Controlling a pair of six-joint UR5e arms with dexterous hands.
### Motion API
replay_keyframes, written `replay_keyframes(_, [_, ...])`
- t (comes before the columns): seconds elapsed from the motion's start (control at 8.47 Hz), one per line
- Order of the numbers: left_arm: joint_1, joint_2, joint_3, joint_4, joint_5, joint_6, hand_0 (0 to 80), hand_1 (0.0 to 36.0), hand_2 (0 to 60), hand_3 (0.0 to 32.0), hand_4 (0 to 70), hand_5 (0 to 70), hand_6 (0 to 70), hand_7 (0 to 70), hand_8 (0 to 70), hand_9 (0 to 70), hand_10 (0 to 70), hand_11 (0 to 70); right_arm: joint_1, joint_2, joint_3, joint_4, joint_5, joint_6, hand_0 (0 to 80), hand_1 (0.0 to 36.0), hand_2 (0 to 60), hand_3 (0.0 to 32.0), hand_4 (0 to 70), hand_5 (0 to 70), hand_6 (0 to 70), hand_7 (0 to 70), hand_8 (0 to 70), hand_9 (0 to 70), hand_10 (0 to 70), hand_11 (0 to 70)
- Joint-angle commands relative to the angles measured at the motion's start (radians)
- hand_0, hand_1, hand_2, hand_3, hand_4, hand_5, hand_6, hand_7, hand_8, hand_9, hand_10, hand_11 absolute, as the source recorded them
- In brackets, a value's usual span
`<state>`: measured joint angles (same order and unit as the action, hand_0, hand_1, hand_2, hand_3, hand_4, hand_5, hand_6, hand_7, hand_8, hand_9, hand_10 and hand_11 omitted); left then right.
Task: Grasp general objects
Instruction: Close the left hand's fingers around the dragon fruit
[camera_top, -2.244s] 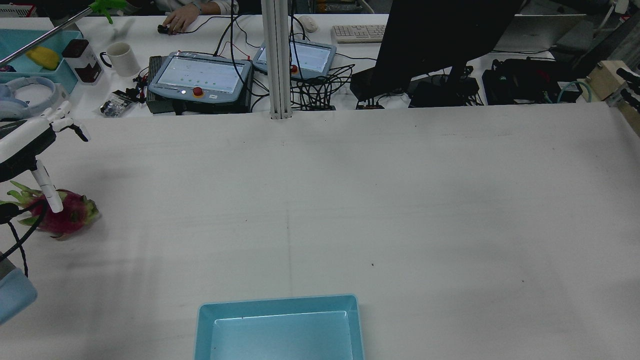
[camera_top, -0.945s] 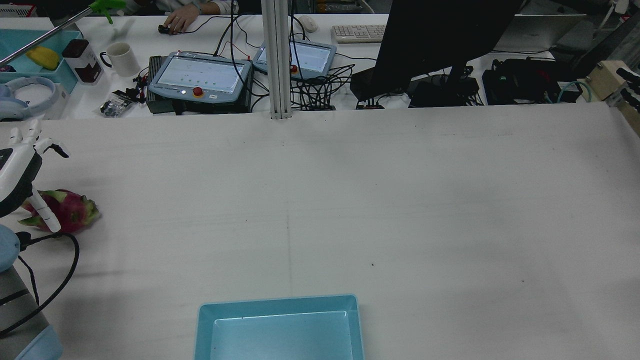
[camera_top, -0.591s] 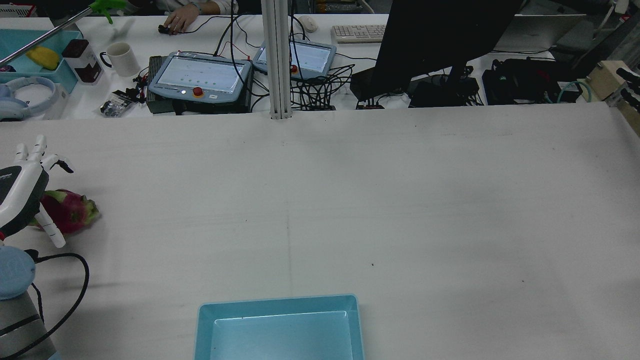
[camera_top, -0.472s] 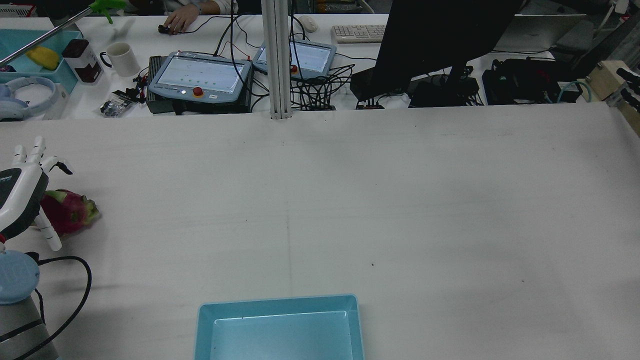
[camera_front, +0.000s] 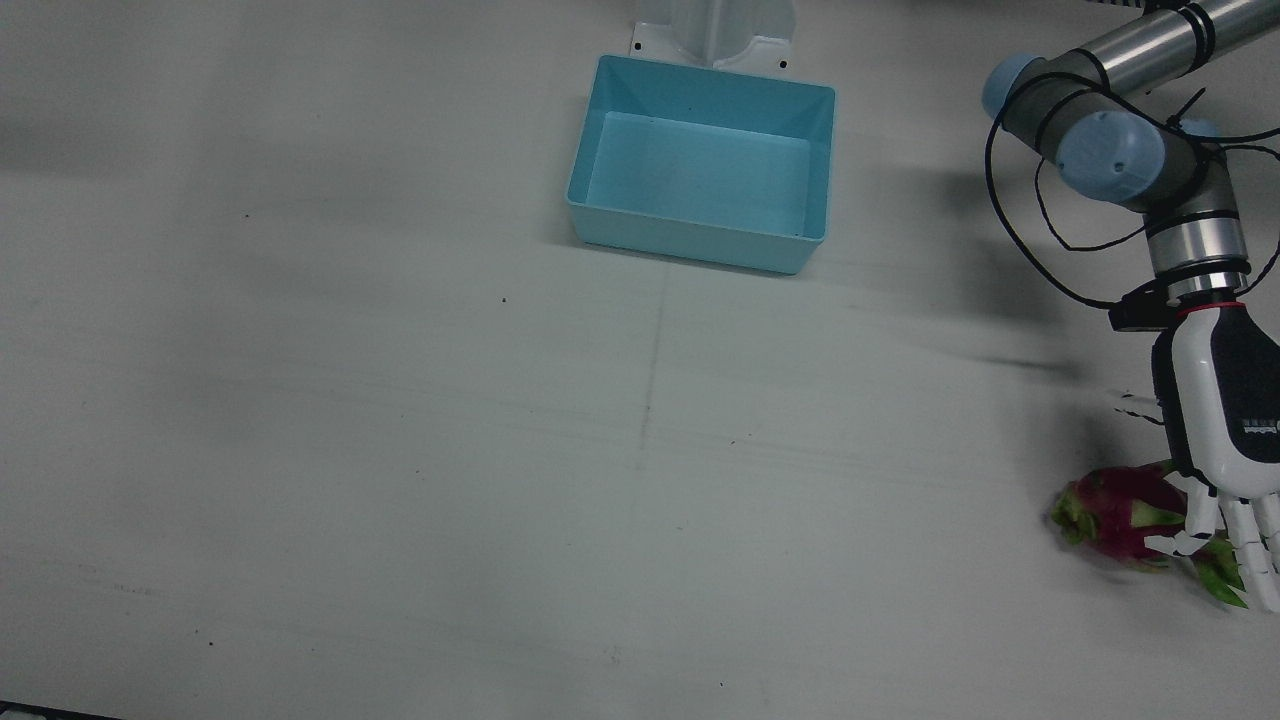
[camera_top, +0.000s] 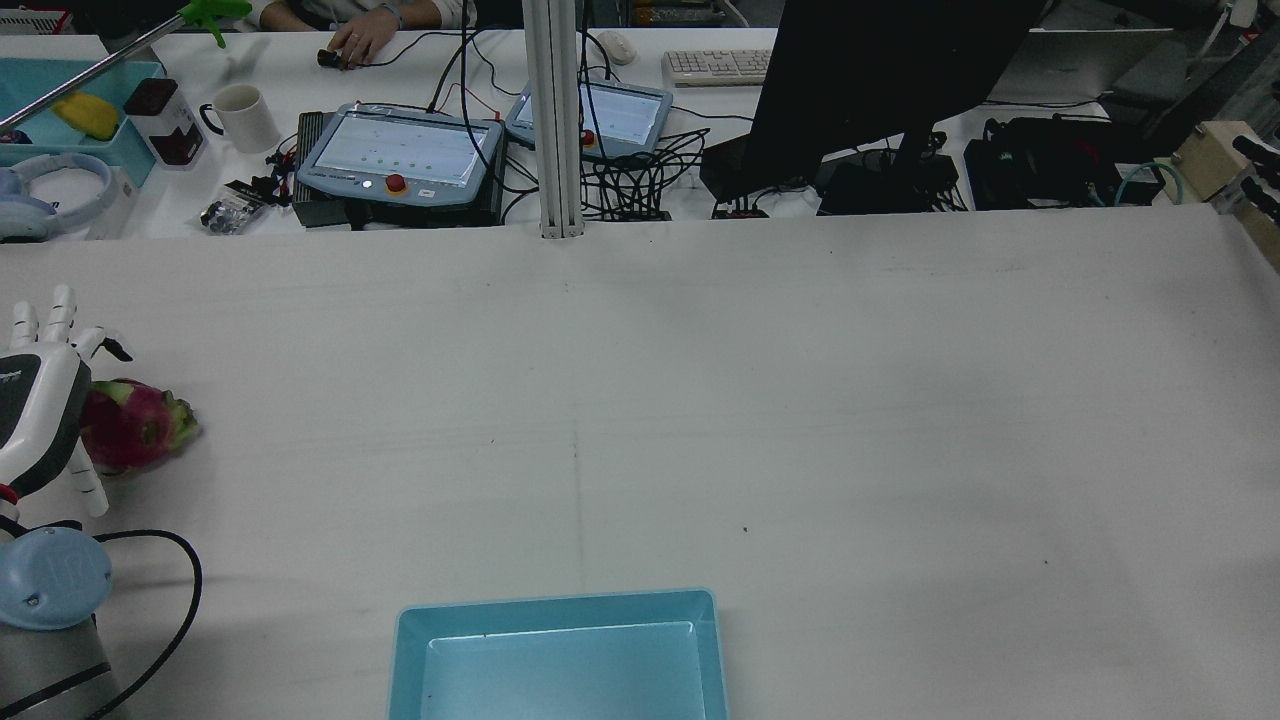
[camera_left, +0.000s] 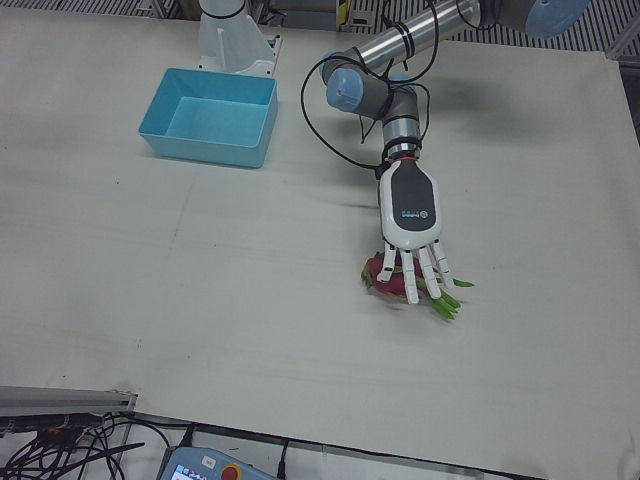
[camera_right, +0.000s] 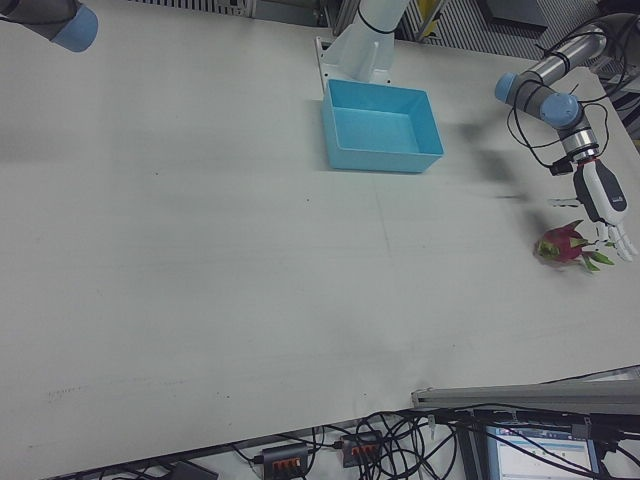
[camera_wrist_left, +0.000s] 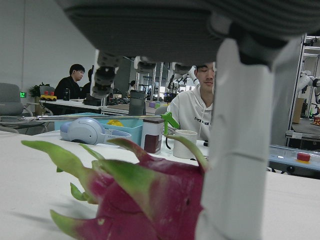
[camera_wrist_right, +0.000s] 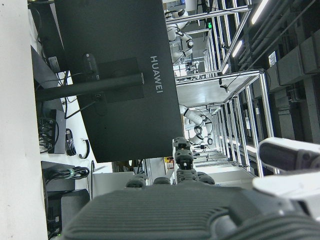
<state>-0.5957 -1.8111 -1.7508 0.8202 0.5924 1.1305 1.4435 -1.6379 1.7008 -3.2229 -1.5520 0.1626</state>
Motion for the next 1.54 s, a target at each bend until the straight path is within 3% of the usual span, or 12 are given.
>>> replay_keyframes(0.0, [-0.009, -0.005, 0.043, -0.023, -0.006, 0.000, 80.0, 36.0, 25.7, 17.6, 0.0, 0.0, 0.0, 0.0, 3.7, 0.8, 0.6, 5.1, 0.000, 0.000, 0.000, 0.000, 0.000, 0.000, 0.0, 0.0, 0.0, 0.0, 0.0, 0.0, 0.0, 0.0, 0.0, 0.0, 0.0, 0.0])
replay_keyframes(0.12, [-0.012, -0.007, 0.056, -0.033, -0.006, 0.000, 80.0, 36.0, 28.2, 17.4, 0.0, 0.0, 0.0, 0.0, 3.7, 0.9, 0.8, 5.4, 0.000, 0.000, -0.001, 0.000, 0.000, 0.000, 0.0, 0.0, 0.0, 0.0, 0.0, 0.0, 0.0, 0.0, 0.0, 0.0, 0.0, 0.0])
replay_keyframes(0.47, [-0.029, -0.011, 0.125, -0.108, -0.003, 0.002, 79.5, 36.0, 28.4, 17.2, 0.0, 0.0, 0.0, 0.0, 3.6, 0.5, 0.6, 5.0, 0.000, 0.000, 0.000, 0.000, 0.000, 0.000, 0.0, 0.0, 0.0, 0.0, 0.0, 0.0, 0.0, 0.0, 0.0, 0.0, 0.0, 0.0])
replay_keyframes(0.59, [-0.032, -0.020, 0.125, -0.113, -0.005, 0.005, 72.2, 36.0, 26.6, 17.2, 0.0, 0.0, 0.0, 0.0, 3.2, 0.2, 0.4, 4.5, 0.000, 0.000, 0.000, 0.001, 0.001, 0.000, 0.0, 0.0, 0.0, 0.0, 0.0, 0.0, 0.0, 0.0, 0.0, 0.0, 0.0, 0.0])
replay_keyframes(0.83, [-0.044, -0.066, 0.183, -0.137, -0.003, 0.012, 80.0, 36.0, 28.2, 17.0, 0.0, 0.0, 0.0, 0.0, 3.5, 0.3, 0.8, 5.2, 0.000, 0.000, 0.000, 0.000, 0.001, 0.000, 0.0, 0.0, 0.0, 0.0, 0.0, 0.0, 0.0, 0.0, 0.0, 0.0, 0.0, 0.0])
replay_keyframes(1.42, [-0.058, -0.066, 0.218, -0.153, -0.003, 0.012, 80.0, 36.0, 25.2, 15.8, 0.0, 0.0, 0.0, 0.0, 4.3, 0.7, 1.1, 5.9, 0.000, 0.000, 0.000, 0.000, 0.000, -0.002, 0.0, 0.0, 0.0, 0.0, 0.0, 0.0, 0.0, 0.0, 0.0, 0.0, 0.0, 0.0])
